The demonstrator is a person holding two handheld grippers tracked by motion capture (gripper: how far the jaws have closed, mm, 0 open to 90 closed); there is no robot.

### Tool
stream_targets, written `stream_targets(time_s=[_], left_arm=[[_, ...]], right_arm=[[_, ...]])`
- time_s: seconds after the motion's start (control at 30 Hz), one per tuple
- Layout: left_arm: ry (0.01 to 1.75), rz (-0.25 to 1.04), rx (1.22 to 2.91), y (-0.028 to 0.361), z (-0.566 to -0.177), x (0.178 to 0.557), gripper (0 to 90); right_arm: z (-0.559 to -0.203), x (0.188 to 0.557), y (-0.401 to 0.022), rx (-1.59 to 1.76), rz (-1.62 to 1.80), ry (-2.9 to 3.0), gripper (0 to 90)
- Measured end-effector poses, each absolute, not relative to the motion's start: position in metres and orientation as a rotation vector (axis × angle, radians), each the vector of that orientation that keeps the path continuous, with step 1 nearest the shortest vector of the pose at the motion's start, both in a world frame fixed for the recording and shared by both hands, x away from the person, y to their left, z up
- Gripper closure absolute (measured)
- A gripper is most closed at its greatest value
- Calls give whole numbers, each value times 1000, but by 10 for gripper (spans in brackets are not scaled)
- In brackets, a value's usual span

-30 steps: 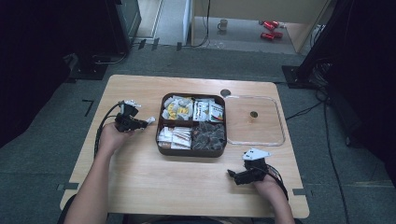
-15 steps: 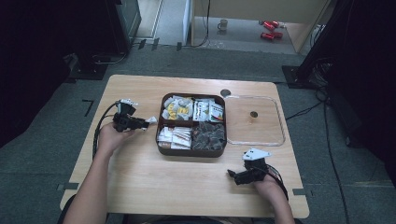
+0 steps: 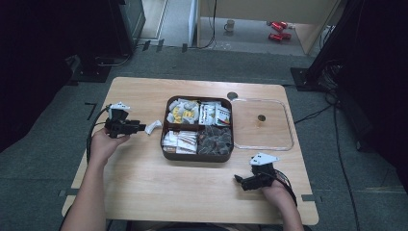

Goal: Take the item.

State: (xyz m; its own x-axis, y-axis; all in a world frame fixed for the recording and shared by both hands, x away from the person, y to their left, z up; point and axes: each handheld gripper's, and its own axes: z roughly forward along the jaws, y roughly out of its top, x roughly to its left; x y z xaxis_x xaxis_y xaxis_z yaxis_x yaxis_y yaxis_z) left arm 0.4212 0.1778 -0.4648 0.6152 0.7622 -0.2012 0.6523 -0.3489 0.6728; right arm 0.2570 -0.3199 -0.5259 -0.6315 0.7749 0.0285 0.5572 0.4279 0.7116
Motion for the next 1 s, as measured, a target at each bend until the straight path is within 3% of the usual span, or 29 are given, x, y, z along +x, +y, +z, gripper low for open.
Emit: stream_targets(time_s=[1.0], left_arm=[[1231, 240, 2066, 229, -493, 413, 503]], right_arm=[[-526, 259, -318, 1143, 1018, 2387, 0]])
